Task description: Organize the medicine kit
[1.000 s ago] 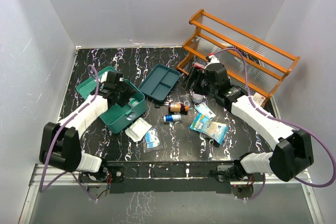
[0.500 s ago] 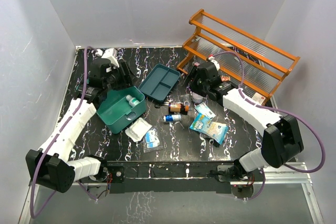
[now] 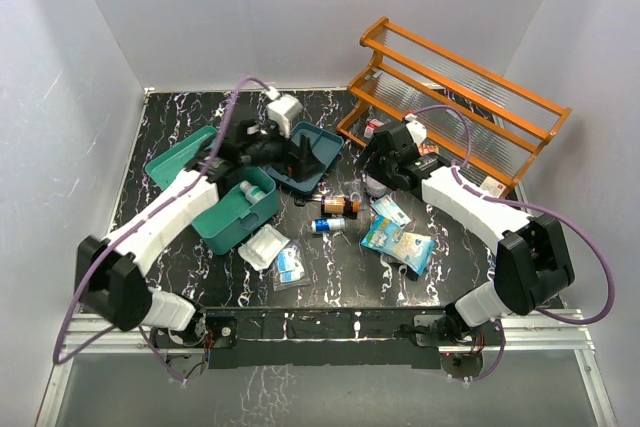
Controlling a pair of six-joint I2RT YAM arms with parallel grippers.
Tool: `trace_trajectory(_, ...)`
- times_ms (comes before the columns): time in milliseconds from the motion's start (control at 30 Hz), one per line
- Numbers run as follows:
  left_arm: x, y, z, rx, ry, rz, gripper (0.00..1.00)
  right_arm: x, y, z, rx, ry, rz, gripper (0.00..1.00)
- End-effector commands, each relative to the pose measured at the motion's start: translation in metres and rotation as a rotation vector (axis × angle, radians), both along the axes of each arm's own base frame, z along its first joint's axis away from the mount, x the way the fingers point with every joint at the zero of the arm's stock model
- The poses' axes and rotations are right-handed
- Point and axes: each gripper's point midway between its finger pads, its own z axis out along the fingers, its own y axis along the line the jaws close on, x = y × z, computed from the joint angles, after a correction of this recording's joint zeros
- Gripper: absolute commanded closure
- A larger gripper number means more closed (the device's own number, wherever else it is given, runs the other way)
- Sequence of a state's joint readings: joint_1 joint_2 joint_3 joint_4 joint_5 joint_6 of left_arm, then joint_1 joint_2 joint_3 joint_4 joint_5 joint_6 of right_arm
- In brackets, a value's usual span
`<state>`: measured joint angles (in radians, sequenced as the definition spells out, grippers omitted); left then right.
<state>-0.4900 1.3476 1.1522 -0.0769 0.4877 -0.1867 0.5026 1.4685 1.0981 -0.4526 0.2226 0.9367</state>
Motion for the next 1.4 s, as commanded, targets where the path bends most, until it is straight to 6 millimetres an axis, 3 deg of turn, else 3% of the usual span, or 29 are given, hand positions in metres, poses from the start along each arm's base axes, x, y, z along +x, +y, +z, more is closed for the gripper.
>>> trace_trajectory(0, -0.010, -0.043, -0.023, 0.120, -0.065, -0.249, 0.07, 0.018, -0.022, 0.033, -0.031, -0.102, -0.031, 0.38)
trace_trajectory(133, -0.006, -0.061, -0.044, 0.182, -0.057, -0.350, 0.01, 0.022, -0.031, 0.054, -0.078, -0.175, 0.021, 0.37)
trace_trajectory(200, -0.004, -0.064, -0.055, 0.204, -0.074, -0.382, 0.01, 0.024, -0.033, 0.077, -0.067, -0.232, 0.039, 0.37)
trace_trajectory(400, 0.002, -0.057, -0.087, 0.350, -0.069, -0.474, 0.02, 0.015, -0.042, 0.143, -0.089, -0.434, 0.086, 0.37)
trace_trajectory(533, 0.006, -0.067, -0.103, 0.333, -0.061, -0.494, 0.02, 0.006, -0.047, 0.174, -0.107, -0.552, 0.111, 0.38)
trace_trajectory(700, 0.019, -0.067, -0.133, 0.477, -0.001, -0.540, 0.05, 0.001, -0.049, 0.206, -0.144, -0.647, 0.152, 0.38)
trace_trajectory(1100, 0.007, -0.075, -0.180, 0.585, 0.061, -0.645, 0.24, 0.005, -0.059, 0.209, -0.210, -0.653, 0.122, 0.38)
trace_trajectory(1367, -0.005, -0.080, -0.201, 0.649, 0.072, -0.679, 0.27, 0.008, -0.057, 0.204, -0.217, -0.641, 0.131, 0.38)
